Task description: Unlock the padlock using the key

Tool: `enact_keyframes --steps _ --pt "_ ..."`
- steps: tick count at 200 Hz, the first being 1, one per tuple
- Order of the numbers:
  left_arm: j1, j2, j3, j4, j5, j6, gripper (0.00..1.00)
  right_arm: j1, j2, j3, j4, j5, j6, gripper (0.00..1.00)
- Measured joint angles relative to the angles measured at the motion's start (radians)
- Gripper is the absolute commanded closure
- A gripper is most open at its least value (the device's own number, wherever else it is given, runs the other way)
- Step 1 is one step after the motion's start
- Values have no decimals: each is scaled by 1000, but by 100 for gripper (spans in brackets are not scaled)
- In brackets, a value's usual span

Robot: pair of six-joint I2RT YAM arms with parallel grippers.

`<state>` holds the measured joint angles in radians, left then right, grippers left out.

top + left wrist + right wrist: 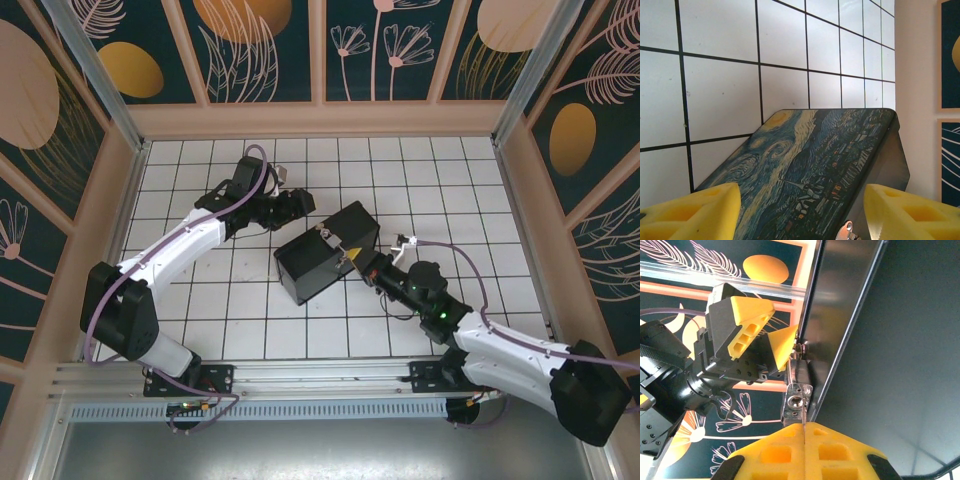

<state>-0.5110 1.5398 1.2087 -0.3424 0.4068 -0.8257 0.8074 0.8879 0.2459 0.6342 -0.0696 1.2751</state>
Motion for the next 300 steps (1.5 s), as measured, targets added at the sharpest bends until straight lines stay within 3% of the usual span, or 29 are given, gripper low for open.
enact_keyframes --steps 300 --pt "-58 0 31 -84 -42 32 35 21 19 -32 92 46 14 100"
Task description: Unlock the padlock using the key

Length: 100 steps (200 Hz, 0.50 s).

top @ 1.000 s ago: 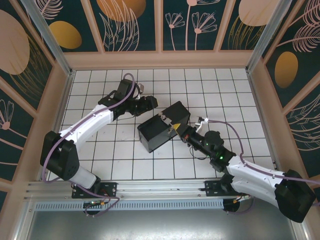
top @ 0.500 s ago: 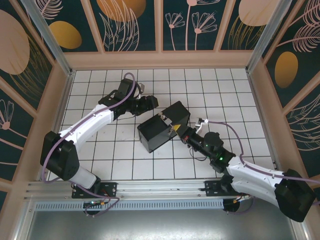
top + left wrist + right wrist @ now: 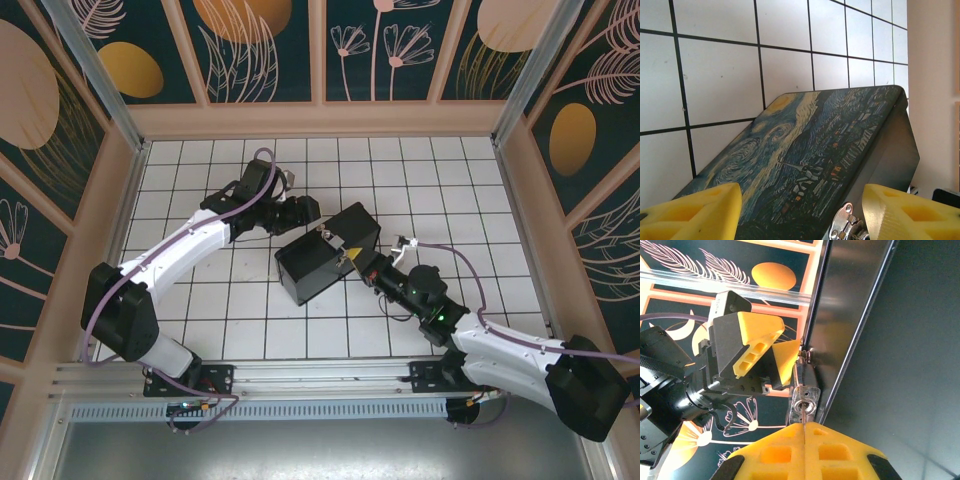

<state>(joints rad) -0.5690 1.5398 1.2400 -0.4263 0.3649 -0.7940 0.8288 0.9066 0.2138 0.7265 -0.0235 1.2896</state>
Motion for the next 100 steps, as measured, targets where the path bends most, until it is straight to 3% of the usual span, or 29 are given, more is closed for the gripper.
enact_keyframes --steps 100 --pt "-2 0 0 -4 4 0 36 5 53 4 55 1 -13 100"
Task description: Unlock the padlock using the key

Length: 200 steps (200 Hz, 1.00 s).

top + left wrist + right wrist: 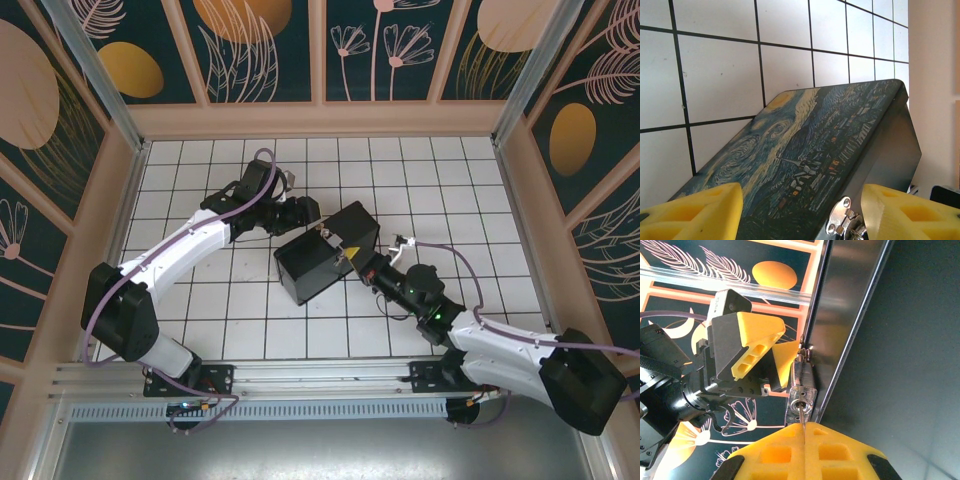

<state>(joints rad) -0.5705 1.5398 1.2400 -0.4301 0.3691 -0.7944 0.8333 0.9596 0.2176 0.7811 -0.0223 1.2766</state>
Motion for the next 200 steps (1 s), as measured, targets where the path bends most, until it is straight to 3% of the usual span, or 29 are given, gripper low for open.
enact_keyframes --steps 200 --pt "-26 -13 0 -5 -10 0 39 21 3 56 -87 35 -54 100"
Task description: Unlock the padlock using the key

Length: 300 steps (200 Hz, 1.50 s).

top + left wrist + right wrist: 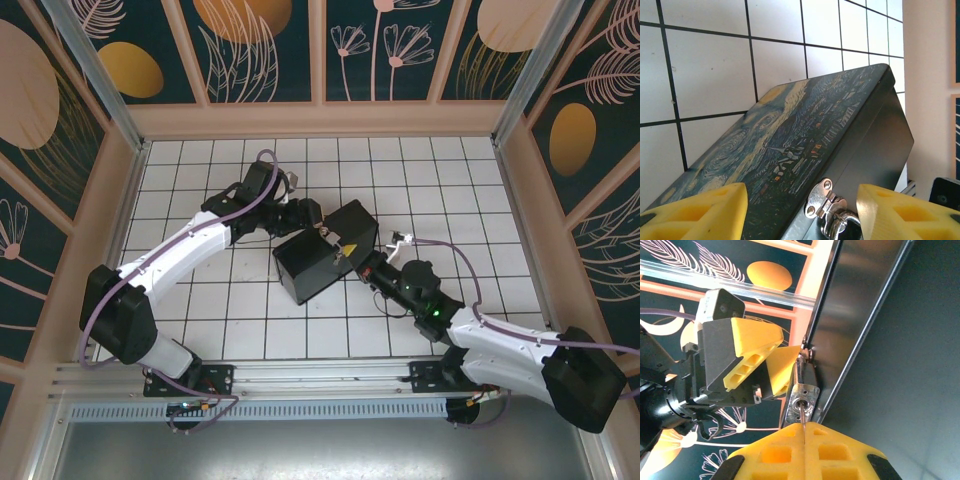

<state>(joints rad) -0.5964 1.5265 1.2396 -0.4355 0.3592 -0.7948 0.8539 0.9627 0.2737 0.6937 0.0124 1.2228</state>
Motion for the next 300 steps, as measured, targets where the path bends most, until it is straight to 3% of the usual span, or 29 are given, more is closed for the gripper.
enact_keyframes --steps 188,300 --pt "-14 8 48 -119 -53 124 37 13 50 165 -230 14 -206 100" --pt "-16 42 82 -151 -50 173 37 -111 93 161 -163 -202 -333 100"
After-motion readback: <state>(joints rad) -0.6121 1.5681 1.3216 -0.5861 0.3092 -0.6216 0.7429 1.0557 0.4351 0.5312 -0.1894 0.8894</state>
